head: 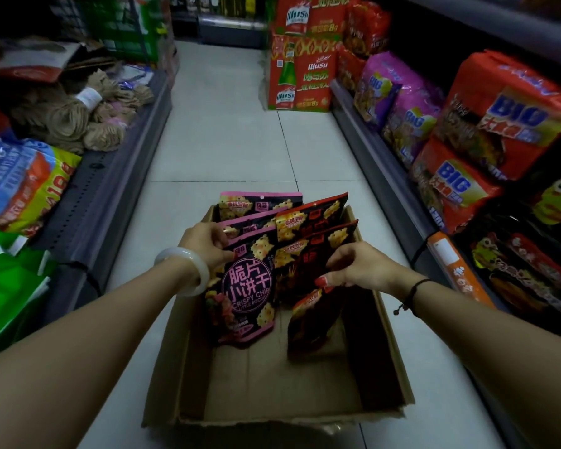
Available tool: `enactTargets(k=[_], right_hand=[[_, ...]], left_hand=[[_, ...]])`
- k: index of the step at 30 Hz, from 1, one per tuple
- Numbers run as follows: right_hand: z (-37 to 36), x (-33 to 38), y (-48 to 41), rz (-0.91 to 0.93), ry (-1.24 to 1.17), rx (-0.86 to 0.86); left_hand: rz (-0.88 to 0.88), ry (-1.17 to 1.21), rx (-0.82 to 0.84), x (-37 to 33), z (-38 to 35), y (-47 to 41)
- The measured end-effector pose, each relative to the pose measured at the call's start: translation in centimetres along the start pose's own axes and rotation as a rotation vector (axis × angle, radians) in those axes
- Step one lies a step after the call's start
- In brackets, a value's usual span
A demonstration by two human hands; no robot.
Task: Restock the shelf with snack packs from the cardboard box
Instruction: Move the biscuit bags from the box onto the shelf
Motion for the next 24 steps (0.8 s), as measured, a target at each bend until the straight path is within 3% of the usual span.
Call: enactTargets(k=[7,12,24], right_hand=[[0.0,-0.9,-0.2,-0.02,0.048,0.055],[-0.6,-1.0,-0.6,0.014,0.091,-0.043],[-1.7,-1.5,-1.6,-0.054,-0.062,-0.083]], left_hand=[[0.093,0.044,-0.014,1.5,-1.0,-0.2],[0.148,0.086,0.024,1.9,-1.4,-0.6],[0.145,0.104,0.088,1.7,-1.6,-0.4]])
Point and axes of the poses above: each hand's wrist, its own y-axis away from the middle knuckle, its own z-axis out of the back of the hand, x = y × z, the point moved 1 cm from there along -y, towards the middle knuckle, and after that the axes turned 3 degrees about -y, right-handed, at the moved point
